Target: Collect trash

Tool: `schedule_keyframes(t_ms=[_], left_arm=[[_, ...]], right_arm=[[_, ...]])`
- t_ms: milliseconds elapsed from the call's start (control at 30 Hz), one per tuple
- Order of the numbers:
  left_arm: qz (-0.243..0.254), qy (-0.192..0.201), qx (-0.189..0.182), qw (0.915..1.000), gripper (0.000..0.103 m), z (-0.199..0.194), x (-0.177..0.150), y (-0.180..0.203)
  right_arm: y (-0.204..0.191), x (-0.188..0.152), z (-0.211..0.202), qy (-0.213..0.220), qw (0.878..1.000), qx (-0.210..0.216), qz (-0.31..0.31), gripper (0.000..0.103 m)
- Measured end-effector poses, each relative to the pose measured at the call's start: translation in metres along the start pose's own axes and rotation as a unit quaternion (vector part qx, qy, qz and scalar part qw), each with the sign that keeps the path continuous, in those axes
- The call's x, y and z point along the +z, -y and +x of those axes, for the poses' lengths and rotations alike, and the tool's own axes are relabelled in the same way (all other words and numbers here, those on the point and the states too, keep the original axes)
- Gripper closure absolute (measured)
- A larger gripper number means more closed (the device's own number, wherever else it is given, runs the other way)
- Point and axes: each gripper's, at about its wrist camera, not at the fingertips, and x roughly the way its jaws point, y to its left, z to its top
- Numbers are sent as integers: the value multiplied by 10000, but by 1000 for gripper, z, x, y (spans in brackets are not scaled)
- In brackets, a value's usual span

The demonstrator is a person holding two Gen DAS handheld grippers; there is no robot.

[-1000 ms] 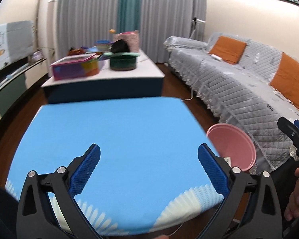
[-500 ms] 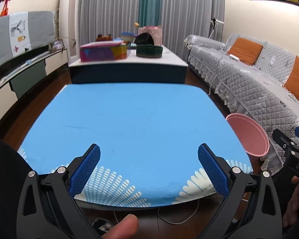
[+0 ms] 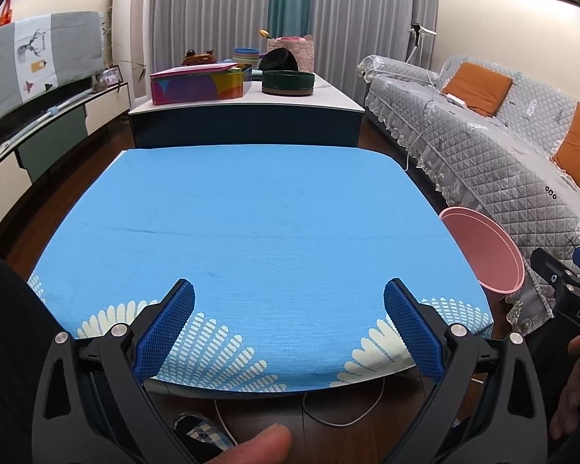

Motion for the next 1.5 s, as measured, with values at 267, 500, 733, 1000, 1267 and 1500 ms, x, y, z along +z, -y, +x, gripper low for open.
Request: schedule_keyframes(t_ms=[267, 500, 733, 1000, 1267, 1500], left_arm=[[19, -14, -38, 10000, 8, 2, 0, 3], [79, -38, -73, 9999, 8, 4, -1, 9], [44, -79, -86, 9999, 8, 5, -2, 8], [47, -84, -82, 9999, 8, 6, -2, 8], [53, -86, -83, 9999, 8, 5, -3, 9], [60, -91, -84, 9999, 8, 5, -3, 9]], right_arm=[[3, 0, 0, -16, 10000, -34, 20, 5], [6, 0, 1, -36, 10000, -71, 57, 5], [7, 0, 1, -41, 10000, -65, 56, 5], [7, 0, 1, -48, 9999, -66, 58, 5], [8, 0, 2, -53, 9999, -65, 68, 5], [8, 1, 2, -54, 9999, -67, 72, 5]])
